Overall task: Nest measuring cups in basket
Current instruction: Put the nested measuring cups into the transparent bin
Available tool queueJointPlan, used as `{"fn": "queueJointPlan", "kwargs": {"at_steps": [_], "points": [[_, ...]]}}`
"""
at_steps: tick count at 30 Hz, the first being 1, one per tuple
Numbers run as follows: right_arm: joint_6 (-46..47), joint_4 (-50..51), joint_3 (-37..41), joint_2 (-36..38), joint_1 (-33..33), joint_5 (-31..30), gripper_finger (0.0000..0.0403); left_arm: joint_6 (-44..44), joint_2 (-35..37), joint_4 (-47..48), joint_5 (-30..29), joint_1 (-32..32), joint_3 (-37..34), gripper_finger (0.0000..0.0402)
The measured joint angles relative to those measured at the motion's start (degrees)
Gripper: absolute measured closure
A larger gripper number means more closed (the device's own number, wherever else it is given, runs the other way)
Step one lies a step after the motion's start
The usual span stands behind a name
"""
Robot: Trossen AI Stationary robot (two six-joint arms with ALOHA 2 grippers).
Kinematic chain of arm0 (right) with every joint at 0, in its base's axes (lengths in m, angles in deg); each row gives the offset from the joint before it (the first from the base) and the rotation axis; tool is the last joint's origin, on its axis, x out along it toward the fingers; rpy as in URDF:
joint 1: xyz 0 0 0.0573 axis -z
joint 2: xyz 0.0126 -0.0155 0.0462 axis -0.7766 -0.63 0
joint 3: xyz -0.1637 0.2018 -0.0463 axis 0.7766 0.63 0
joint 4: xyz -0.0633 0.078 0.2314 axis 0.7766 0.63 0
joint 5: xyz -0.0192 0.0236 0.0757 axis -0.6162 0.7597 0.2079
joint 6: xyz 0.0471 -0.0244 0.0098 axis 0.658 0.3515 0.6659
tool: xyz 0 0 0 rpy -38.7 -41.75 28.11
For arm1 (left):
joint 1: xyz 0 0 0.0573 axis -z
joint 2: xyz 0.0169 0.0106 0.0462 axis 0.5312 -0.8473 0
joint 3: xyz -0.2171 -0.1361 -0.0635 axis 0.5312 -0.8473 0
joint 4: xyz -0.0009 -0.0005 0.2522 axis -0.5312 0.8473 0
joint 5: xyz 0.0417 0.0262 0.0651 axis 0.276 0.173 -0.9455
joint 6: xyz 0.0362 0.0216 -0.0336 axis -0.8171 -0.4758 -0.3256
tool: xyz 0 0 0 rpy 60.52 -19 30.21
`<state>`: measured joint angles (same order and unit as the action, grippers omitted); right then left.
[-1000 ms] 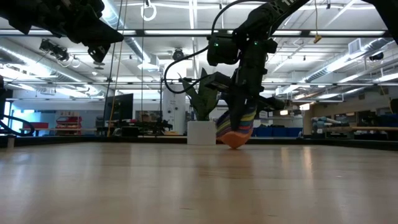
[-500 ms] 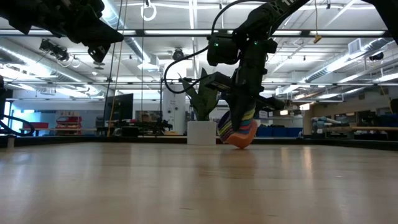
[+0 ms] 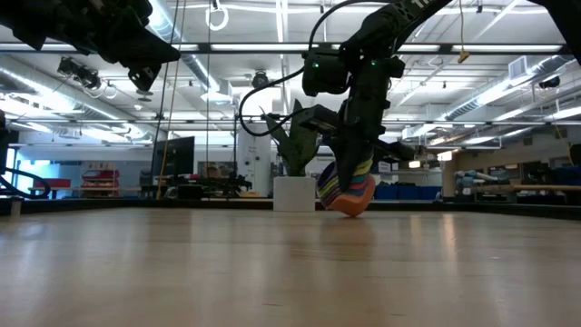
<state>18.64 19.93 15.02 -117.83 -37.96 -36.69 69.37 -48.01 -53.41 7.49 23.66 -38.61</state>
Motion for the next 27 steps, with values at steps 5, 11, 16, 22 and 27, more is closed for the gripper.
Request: {"fn": "queueJointPlan", "kwargs": {"at_steps": [5,11,16,22,27], "points": [[-1.47,0.0,-0.02,0.0,0.02,1.06,0.0347,0.0,-0.02,0.0,0.0,-0.01,0.0,0.0388],[-3.01,0.07,-0.04,0.18,0.11,1.39,0.0348,0.0,-0.01,0.0,-0.02,0.0,0.0,0.0388],[-4.44,0.3,-0.04,1.68,0.7,1.44,0.0348,0.0,0.0,0.01,-0.02,-0.01,0.0,0.0388],[-6.35,0.54,-0.04,3.76,1.62,1.4,0.0348,0.0,0.0,0.0,-0.02,-0.02,0.0,0.0388],[-8.57,1.3,-0.04,6.37,1.86,2.09,0.0348,0.0,0.0,0.01,-0.02,0.0,0.0,0.0388]]}}
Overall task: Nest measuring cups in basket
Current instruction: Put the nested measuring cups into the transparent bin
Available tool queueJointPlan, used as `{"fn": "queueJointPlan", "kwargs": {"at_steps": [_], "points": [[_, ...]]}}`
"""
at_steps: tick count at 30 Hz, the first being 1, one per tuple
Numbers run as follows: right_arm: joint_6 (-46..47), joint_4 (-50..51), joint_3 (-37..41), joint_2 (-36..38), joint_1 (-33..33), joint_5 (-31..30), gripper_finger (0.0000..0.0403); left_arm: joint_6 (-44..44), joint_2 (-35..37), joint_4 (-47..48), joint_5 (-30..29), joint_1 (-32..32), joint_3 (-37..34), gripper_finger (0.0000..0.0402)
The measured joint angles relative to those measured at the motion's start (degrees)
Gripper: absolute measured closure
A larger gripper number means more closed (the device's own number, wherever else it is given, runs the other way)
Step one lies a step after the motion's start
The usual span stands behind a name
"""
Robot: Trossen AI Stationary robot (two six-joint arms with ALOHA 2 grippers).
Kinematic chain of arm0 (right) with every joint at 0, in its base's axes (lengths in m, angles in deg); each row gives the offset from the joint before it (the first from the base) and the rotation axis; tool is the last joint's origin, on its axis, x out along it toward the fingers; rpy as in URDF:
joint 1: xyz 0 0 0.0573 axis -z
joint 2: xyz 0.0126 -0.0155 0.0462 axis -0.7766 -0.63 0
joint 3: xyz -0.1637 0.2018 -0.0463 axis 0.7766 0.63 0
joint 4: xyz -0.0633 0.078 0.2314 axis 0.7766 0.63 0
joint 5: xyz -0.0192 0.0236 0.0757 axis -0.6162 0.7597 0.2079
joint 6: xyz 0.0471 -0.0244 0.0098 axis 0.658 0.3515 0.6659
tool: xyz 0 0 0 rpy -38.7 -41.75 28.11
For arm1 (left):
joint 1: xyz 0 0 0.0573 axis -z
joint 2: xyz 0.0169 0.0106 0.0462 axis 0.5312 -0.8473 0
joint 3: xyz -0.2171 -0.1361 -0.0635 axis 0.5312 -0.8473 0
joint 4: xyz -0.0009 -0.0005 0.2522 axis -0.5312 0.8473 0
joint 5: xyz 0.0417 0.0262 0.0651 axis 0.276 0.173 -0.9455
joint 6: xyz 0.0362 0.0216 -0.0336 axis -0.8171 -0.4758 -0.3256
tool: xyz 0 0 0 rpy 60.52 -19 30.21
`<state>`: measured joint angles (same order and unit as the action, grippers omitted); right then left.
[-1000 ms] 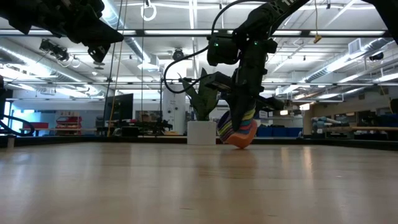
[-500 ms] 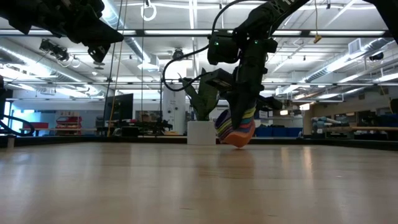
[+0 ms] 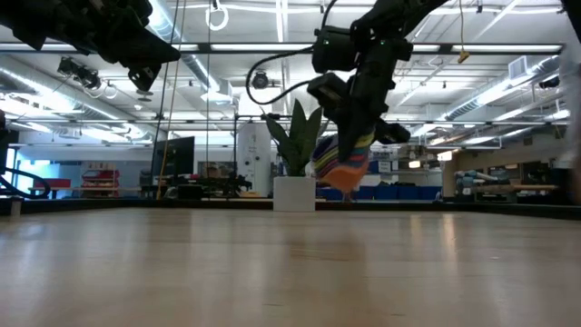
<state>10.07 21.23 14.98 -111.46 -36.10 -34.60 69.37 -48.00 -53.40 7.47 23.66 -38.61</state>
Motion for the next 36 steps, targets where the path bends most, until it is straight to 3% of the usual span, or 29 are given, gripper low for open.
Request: {"fn": "queueJointPlan", "kwargs": {"at_steps": [21,31,36], "points": [[-8.51,11.52,-0.02,18.55,-0.71,0.54,0.0348,0.0,0.0,0.02,0.02,-0.01,0.0,0.0388],[-16.74,20.13,-0.02,27.18,-4.49,-0.41,0.0348,0.0,0.0,0.01,0.01,-0.02,-0.01,0.0388],[-21.24,23.84,-0.02,30.26,-7.28,2.22,0.0348,0.0,0.0,0.0,0.02,-0.01,0.0,0.0388]]}}
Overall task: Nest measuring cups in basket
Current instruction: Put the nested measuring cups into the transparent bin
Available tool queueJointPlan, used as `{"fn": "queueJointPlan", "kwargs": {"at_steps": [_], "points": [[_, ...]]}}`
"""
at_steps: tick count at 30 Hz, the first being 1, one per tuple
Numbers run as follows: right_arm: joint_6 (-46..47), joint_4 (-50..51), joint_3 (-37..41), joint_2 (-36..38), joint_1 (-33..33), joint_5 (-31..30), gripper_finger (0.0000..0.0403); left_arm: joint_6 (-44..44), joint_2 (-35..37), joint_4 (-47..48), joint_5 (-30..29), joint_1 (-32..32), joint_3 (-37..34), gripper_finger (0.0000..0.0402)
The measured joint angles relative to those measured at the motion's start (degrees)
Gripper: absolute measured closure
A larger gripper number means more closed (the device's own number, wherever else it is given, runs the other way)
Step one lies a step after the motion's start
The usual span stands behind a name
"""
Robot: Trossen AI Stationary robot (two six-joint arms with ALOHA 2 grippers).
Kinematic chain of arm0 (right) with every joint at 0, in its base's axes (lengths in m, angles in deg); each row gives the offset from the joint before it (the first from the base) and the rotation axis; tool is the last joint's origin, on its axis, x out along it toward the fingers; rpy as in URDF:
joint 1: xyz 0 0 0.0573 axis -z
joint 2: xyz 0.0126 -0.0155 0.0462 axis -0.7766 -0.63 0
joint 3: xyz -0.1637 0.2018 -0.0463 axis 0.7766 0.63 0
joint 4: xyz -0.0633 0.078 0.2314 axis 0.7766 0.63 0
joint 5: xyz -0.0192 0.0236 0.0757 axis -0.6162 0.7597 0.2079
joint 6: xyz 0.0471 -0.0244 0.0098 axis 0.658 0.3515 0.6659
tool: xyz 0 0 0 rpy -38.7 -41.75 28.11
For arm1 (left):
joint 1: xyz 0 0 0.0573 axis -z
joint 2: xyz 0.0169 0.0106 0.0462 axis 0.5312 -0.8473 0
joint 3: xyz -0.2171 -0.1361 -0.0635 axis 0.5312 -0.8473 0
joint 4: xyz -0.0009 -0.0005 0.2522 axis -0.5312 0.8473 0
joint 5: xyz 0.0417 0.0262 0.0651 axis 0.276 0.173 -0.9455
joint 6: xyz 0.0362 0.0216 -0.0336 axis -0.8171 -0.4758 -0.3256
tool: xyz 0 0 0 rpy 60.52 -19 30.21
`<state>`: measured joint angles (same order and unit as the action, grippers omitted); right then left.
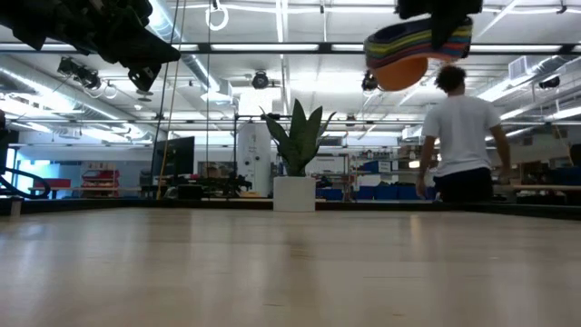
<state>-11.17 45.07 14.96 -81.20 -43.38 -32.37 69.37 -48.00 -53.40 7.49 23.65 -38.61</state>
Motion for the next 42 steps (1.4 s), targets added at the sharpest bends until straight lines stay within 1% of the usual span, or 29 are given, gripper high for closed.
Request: {"fn": "queueJointPlan", "kwargs": {"at_steps": [5,8,14,16,17,20,21,24,28,34,36,40,42], "points": [[-3.48,1.42,0.0,2.48,-2.72,1.46,0.0348,0.0,0.0,0.02,-0.02,-0.01,0.0,0.0388],[-4.51,2.42,0.0,3.5,-3.68,1.15,0.0348,0.01,0.0,0.0,0.0,0.0,0.0,0.0388],[-6.08,4.26,0.0,4.61,-3.98,-0.17,0.0348,0.0,0.0,0.0,0.0,-0.01,-0.02,0.0388],[-7.49,4.15,0.0,4.78,-4.0,-0.03,0.0348,-0.03,0.0,-0.02,-1.12,0.01,-0.02,0.0388],[-8.12,4.23,0.0,4.78,-4.0,0.4,0.0348,0.95,0.0,-0.18,-2.36,0.01,-0.01,0.0388],[-9.64,5.31,0.0,4.78,-4.0,2.02,0.0348,9.35,0.0,-0.59,-5.09,-0.01,-0.02,0.0388],[-10.2,5.99,0.0,4.78,-4.01,2.51,0.0348,10.95,-0.02,-0.53,-5.48,-0.01,-0.02,0.0388],[-12.06,6.71,0.0,4.78,-4.48,3.3,0.0348,11.12,0.0,-0.54,-5.25,0.01,-0.02,0.0388],[-12.58,7.63,0.0,4.78,-5.09,5.32,0.0348,7.19,0.0,-0.54,-1.68,0.03,-0.02,0.0388],[-12.6,7.82,0.0,5.43,-7.02,8.47,0.0348,3.82,0.0,-0.53,4.09,0.03,-0.02,0.0388],[-12.58,8.05,0.0,6.01,-7.89,9.04,0.0348,2.55,0.0,-0.56,7.29,0.03,-0.02,0.0388],[-12.16,8.52,0.0,7.87,-9.69,8.7,0.0348,0.42,0.0,-1.49,15.58,0.09,-0.02,0.0388],[-11.23,8.45,0.0,9.09,-10.4,8.69,0.0348,0.6,0.0,-2.14,17.88,0.08,-0.02,0.0388]]}}
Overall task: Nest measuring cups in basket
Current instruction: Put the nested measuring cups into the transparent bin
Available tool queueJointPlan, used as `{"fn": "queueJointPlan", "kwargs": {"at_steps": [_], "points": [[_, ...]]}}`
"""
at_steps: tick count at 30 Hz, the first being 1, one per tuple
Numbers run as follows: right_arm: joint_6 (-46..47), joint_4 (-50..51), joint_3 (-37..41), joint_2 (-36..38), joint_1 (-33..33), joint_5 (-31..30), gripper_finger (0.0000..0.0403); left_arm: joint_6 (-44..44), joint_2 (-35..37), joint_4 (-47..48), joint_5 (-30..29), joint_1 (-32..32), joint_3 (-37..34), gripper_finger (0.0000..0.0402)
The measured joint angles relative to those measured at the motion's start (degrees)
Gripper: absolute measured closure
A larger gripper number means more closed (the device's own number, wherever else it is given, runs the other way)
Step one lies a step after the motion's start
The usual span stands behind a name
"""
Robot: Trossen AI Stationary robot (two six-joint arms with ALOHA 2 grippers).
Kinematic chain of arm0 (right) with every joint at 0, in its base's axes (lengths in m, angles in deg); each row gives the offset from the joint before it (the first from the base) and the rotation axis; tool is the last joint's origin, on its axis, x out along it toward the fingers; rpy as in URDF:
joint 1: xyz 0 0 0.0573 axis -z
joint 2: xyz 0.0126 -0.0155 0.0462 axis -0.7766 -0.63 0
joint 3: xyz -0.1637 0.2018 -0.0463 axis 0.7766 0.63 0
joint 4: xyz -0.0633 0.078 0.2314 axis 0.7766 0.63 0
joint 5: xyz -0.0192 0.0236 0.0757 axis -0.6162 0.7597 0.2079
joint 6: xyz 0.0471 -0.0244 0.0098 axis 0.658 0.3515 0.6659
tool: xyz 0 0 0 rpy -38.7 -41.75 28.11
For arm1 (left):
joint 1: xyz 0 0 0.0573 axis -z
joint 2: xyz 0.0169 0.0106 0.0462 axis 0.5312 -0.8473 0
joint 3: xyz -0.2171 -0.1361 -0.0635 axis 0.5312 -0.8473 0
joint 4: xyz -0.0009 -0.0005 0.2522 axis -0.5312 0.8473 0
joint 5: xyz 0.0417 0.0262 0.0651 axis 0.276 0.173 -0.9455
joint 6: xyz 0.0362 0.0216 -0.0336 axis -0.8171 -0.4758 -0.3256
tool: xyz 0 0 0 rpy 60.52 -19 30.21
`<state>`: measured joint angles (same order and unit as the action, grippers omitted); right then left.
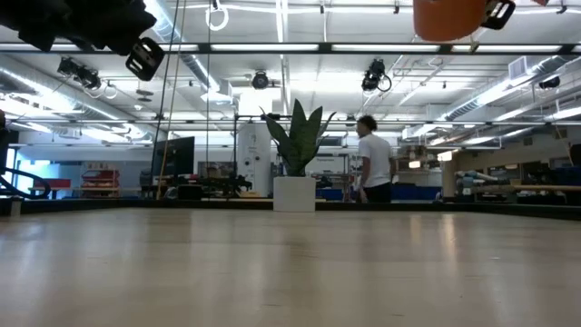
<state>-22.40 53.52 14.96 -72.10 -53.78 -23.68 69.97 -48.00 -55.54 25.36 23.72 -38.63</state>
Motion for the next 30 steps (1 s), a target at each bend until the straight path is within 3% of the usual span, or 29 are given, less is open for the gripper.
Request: {"fn": "queueJointPlan", "kwargs": {"at_steps": [18,26,30], "points": [[13.14,-0.1,0.02,6.66,-13.22,-2.84,0.0348,1.3,0.0,-2.61,1.05,0.29,0.0,0.0388],[18.29,-0.33,0.02,6.55,-19.65,-5.89,0.0348,0.88,-0.02,-2.83,0.84,5.71,0.0,0.0388],[20.67,-1.69,0.03,6.55,-21.97,-6.31,0.0348,-0.74,-0.02,-2.79,-4.15,8.73,0.0,0.0388]]}}
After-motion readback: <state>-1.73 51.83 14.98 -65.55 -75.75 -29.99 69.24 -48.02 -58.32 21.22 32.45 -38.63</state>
